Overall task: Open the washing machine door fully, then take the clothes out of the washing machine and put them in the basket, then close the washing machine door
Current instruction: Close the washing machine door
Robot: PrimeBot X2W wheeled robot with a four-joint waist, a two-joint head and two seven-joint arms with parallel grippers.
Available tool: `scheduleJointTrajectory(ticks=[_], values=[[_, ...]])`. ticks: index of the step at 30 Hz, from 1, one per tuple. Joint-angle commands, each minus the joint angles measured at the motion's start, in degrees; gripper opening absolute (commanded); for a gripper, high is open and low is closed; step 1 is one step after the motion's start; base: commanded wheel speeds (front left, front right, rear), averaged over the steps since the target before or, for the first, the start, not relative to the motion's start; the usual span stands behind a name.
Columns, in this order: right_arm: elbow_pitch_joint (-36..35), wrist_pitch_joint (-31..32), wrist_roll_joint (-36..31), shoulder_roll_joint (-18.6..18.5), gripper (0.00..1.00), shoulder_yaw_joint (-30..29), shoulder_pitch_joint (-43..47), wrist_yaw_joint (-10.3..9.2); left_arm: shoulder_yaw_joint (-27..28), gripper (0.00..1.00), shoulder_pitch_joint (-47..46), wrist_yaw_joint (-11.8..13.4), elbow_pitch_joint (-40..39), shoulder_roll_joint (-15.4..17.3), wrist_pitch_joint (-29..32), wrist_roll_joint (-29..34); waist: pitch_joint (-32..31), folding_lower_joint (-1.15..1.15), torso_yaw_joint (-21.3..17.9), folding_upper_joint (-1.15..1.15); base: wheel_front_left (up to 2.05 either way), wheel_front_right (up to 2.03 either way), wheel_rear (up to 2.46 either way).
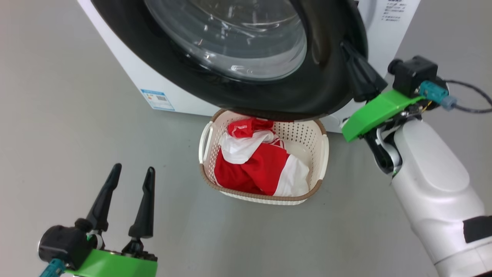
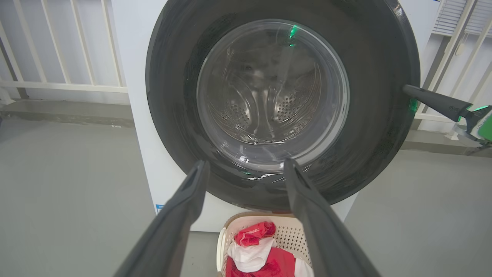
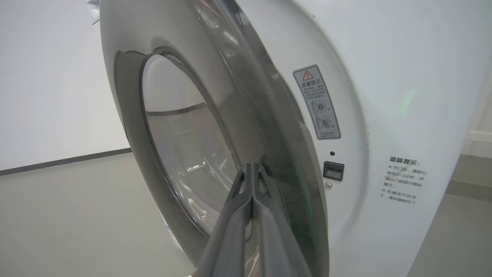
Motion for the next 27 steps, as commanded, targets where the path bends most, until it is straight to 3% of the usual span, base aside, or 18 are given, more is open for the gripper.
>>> scheduleJointTrajectory(ticks=[1,18,27], values=[[-0.94,-0.36,0.23,0.94,0.0,0.39,-1.83,0.36,1.88,1.0,-2.06,-0.32,-1.28,0.8,-0.45,0.11,0.99,0.0,0.68,0.0,0.0,0.0,0.0],[6.67,-0.36,2.27,-1.75,0.0,-4.35,-12.68,0.36,-1.29,1.0,-4.83,-0.32,-0.33,0.19,-0.45,-0.71,3.79,0.0,3.71,0.0,0.0,0.0,0.0],[9.93,-0.36,-0.19,-3.21,0.0,-7.33,-16.39,0.36,-2.15,1.0,-5.38,-0.32,0.59,0.38,-0.45,-0.85,3.3,0.0,5.0,0.0,0.0,0.0,0.0]])
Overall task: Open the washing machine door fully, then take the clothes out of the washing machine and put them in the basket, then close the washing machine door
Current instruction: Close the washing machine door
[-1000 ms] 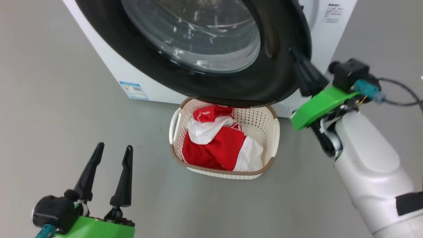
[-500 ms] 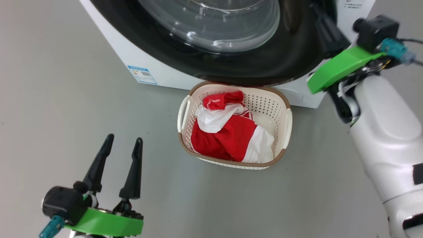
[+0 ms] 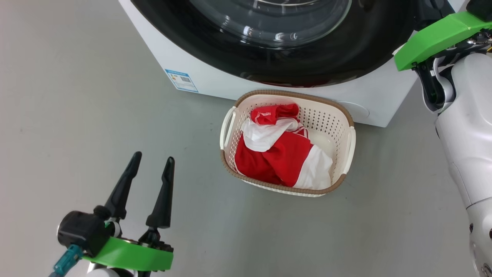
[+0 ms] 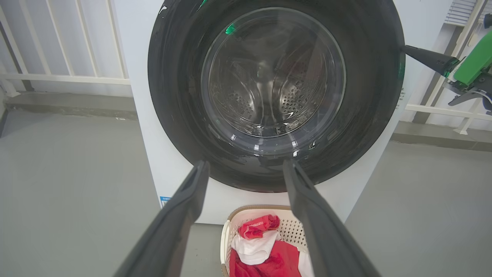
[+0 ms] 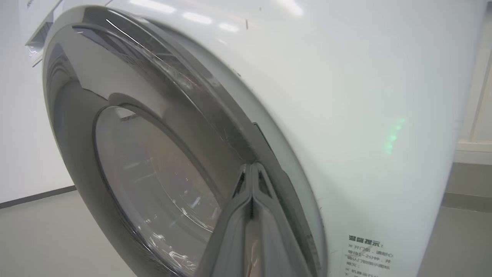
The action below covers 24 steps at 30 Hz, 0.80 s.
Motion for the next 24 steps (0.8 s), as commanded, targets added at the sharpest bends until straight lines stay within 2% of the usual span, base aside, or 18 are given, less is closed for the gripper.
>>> scheduleJointTrajectory(ticks=[1,7,8,9,10,11,12,24], values=[[-0.89,-0.28,-0.53,0.99,0.0,-0.08,-1.19,-0.08,1.75,1.0,-1.36,-0.32,-1.0,1.27,-0.45,-0.2,-0.43,0.0,0.06,0.0,0.0,0.0,0.0],[-3.86,-0.28,-0.43,2.89,0.0,1.0,2.69,-0.08,2.81,1.0,-0.78,-0.32,-1.13,1.03,-0.45,-0.74,-2.19,0.0,-1.24,0.0,0.0,0.0,0.0],[-5.03,-0.28,-0.08,3.19,0.06,1.25,3.9,-0.08,2.92,1.0,-0.68,-0.32,-1.14,1.02,-0.45,-0.83,-2.58,0.0,-1.59,0.0,0.0,0.0,0.0],[-6.41,-0.28,0.36,3.45,0.24,1.33,5.25,-0.08,2.98,1.0,-0.58,-0.32,-1.14,1.05,-0.45,-0.91,-3.03,0.0,-1.96,0.0,0.0,0.0,0.0],[-7.91,-0.28,0.68,3.66,0.49,1.41,6.76,-0.08,3.01,1.0,-0.44,-0.32,-1.14,1.06,-0.45,-1.04,-3.52,0.0,-2.37,0.0,0.0,0.0,0.0],[-9.5,-0.28,0.85,3.83,0.81,1.48,8.43,-0.08,3.06,1.0,-0.25,-0.32,-1.11,1.09,-0.45,-1.13,-4.04,0.0,-2.83,0.0,0.0,0.0,0.0],[-11.21,-0.28,0.93,3.98,1.0,1.37,10.18,-0.08,3.09,1.0,-0.03,-0.32,-1.03,1.14,-0.45,-1.19,-4.59,0.0,-3.32,0.0,0.0,0.0,0.0],[-29.03,-0.28,-4.41,5.42,1.0,-2.52,31.88,-0.08,2.8,1.0,2.86,-0.32,0.65,2.78,-0.45,-3.58,-11.56,0.0,-10.44,0.0,0.0,0.0,0.0]])
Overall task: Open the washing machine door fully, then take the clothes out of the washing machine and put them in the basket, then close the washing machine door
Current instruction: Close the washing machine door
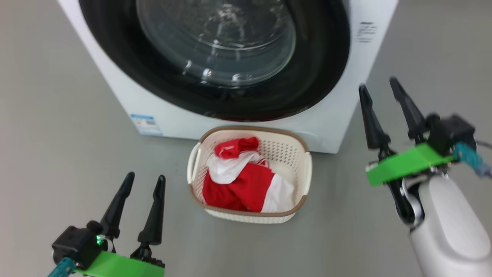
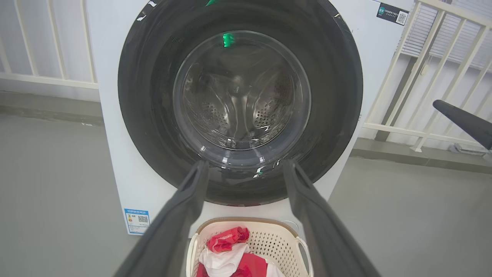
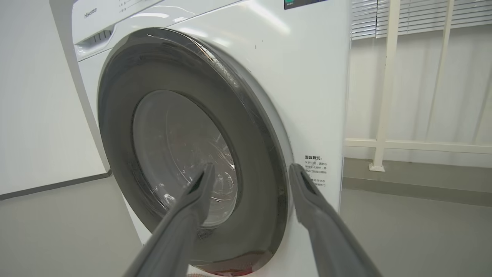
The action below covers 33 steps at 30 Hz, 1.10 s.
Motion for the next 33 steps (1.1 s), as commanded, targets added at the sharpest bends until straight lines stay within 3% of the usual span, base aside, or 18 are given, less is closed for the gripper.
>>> scheduleJointTrajectory(ticks=[1,15,33], values=[[-2.04,-0.31,-0.6,0.92,1.0,0.67,0.4,-0.06,2.13,1.0,-0.25,-0.32,-1.11,1.56,-0.44,0.02,-3.36,0.0,-3.5,0.0,0.0,0.0,0.0],[-12.07,-0.31,-2.57,1.65,1.0,-6.59,14.98,-0.06,5.02,1.0,3.37,-0.32,-1.66,2.57,-0.44,0.99,-8.05,0.0,-11.2,0.0,0.0,0.0,0.0],[-20.59,-0.31,-3.91,1.67,1.0,-11.22,26.99,-0.06,7.76,1.0,5.95,-0.32,-1.44,2.87,-0.44,2.64,-10.02,0.0,-12.6,0.0,0.0,0.0,0.0]])
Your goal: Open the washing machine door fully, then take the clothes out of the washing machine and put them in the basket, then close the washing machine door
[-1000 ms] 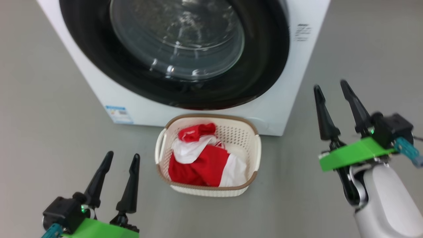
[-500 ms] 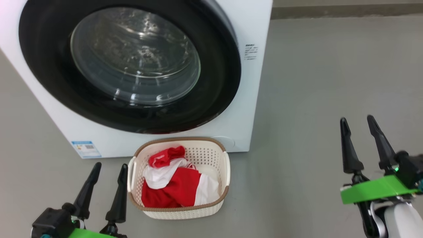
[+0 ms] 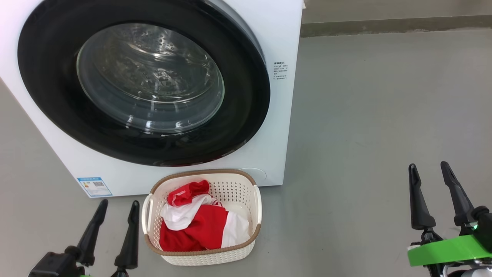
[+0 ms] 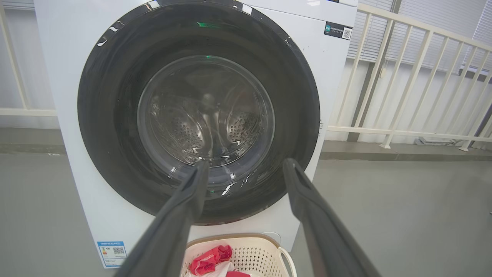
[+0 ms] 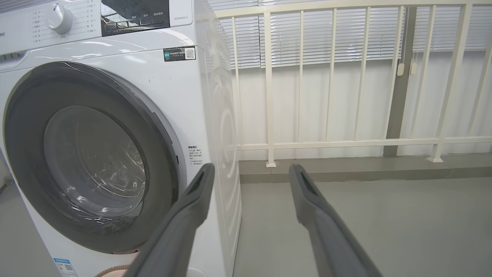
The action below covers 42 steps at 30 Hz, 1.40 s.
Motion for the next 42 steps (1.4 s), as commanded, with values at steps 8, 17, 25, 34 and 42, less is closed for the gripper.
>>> scheduleJointTrajectory(ticks=[8,17,25,34,42], values=[[-3.03,-0.31,-1.93,-0.59,1.0,2.55,0.69,-0.06,2.69,1.0,-0.11,-0.32,-1.25,1.1,-0.44,0.02,0.0,0.0,-0.01,0.0,0.0,0.0,0.0],[-3.37,-0.31,-2.24,-0.59,1.0,2.27,1.35,-0.06,2.34,1.0,0.16,-0.32,-0.95,0.76,-0.44,0.53,0.35,0.0,0.36,0.0,0.0,0.0,0.0],[-3.26,-0.31,-2.01,-0.59,1.0,1.89,1.58,-0.06,1.98,1.0,0.13,-0.32,-0.5,0.79,-0.44,1.09,0.37,0.0,0.69,0.0,0.0,0.0,0.0],[2.54,0.44,-0.57,1.27,0.0,0.65,2.76,0.0,-1.61,0.0,2.31,0.08,4.64,-1.53,0.73,-0.05,0.33,0.0,0.7,0.0,0.0,0.0,0.0],[2.98,1.79,4.58,1.15,0.0,0.8,2.22,-0.01,-1.05,0.0,1.92,0.06,4.78,-1.75,1.98,-4.84,0.35,0.04,0.39,0.0,0.0,0.0,0.0]])
